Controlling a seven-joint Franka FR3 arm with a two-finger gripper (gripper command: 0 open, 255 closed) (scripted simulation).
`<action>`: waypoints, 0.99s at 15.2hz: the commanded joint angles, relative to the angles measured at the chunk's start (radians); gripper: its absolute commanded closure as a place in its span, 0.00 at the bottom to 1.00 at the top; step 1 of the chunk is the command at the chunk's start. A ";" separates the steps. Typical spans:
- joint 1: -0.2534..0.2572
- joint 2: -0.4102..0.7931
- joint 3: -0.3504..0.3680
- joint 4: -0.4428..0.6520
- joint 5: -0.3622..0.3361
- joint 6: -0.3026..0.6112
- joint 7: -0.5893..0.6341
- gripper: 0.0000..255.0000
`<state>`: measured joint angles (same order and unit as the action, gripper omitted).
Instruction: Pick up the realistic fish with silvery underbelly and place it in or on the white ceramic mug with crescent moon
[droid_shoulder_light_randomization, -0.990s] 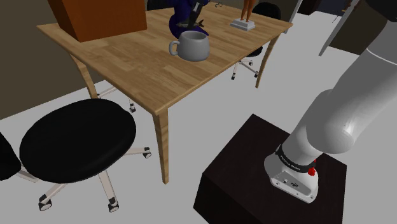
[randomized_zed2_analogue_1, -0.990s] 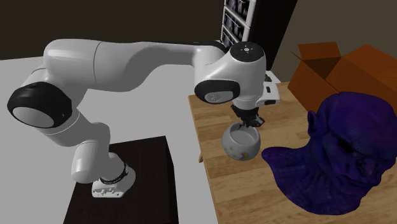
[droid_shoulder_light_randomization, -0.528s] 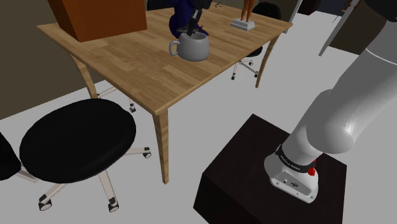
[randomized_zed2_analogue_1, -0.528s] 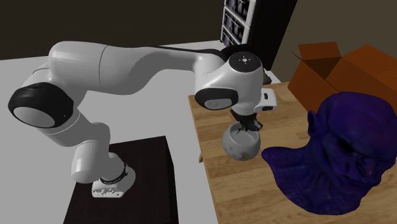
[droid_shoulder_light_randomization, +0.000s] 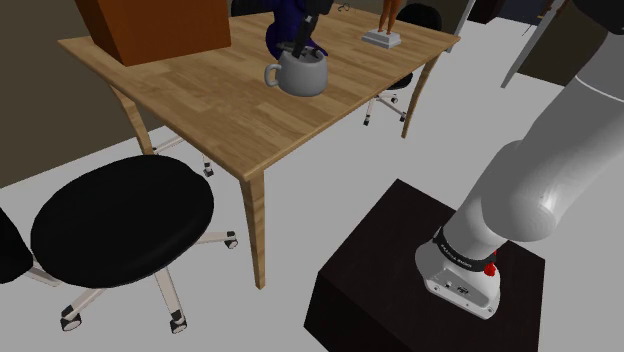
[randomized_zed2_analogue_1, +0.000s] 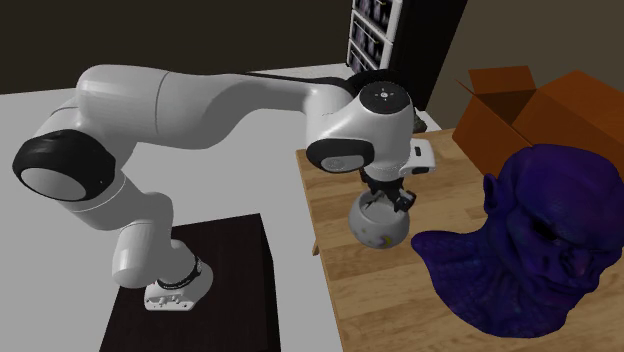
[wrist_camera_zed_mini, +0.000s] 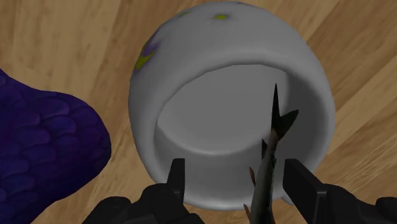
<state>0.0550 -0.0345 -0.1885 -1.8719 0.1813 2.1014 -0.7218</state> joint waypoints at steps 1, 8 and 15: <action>0.000 0.000 0.000 0.000 0.000 0.000 0.000 0.00; -0.007 -0.042 -0.006 0.073 -0.015 -0.114 0.010 0.00; -0.007 -0.042 -0.006 0.073 -0.015 -0.114 0.010 0.00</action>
